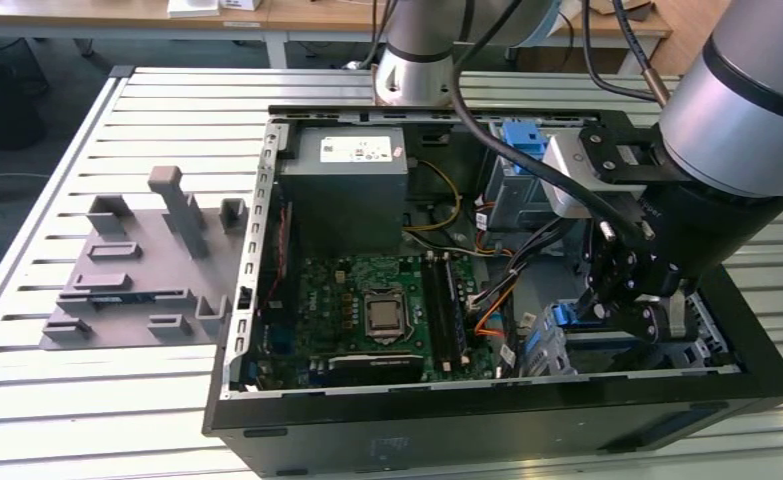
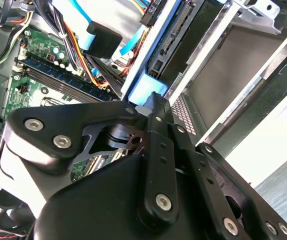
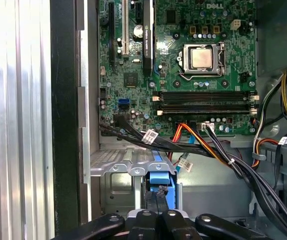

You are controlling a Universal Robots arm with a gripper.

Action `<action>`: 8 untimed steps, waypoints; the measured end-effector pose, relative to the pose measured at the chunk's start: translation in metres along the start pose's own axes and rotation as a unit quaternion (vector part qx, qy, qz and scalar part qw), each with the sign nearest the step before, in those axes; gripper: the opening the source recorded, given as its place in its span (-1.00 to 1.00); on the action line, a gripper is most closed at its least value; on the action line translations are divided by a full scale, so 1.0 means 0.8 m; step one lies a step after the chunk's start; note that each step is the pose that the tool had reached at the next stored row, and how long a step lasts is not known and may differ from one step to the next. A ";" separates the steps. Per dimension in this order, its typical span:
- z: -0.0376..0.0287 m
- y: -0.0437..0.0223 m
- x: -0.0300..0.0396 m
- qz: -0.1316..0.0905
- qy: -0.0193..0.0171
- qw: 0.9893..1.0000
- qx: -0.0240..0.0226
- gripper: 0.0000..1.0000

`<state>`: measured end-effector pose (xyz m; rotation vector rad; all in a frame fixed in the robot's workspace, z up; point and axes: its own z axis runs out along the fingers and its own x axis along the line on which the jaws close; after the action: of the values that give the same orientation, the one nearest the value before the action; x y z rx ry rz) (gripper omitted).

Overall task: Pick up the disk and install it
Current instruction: 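Insert the disk into the insertion slot, then insert the first disk wire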

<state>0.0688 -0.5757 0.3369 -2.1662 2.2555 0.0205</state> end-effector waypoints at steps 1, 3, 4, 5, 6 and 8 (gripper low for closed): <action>0.0000 0.0000 0.0000 0.000 0.000 1.000 0.000 -0.79; 0.0000 0.0000 0.0000 0.000 0.000 1.000 0.000 -0.79; 0.0000 0.0000 0.0000 0.000 0.000 1.000 0.000 -0.79; 0.0000 0.0000 0.0000 0.000 0.000 1.000 0.000 -0.79; 0.0000 0.0000 0.0000 0.000 0.000 1.000 0.000 -0.79; 0.0000 0.0000 0.0000 0.000 0.000 1.000 0.000 -0.79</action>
<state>0.0687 -0.5757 0.3369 -2.1665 2.2558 0.0197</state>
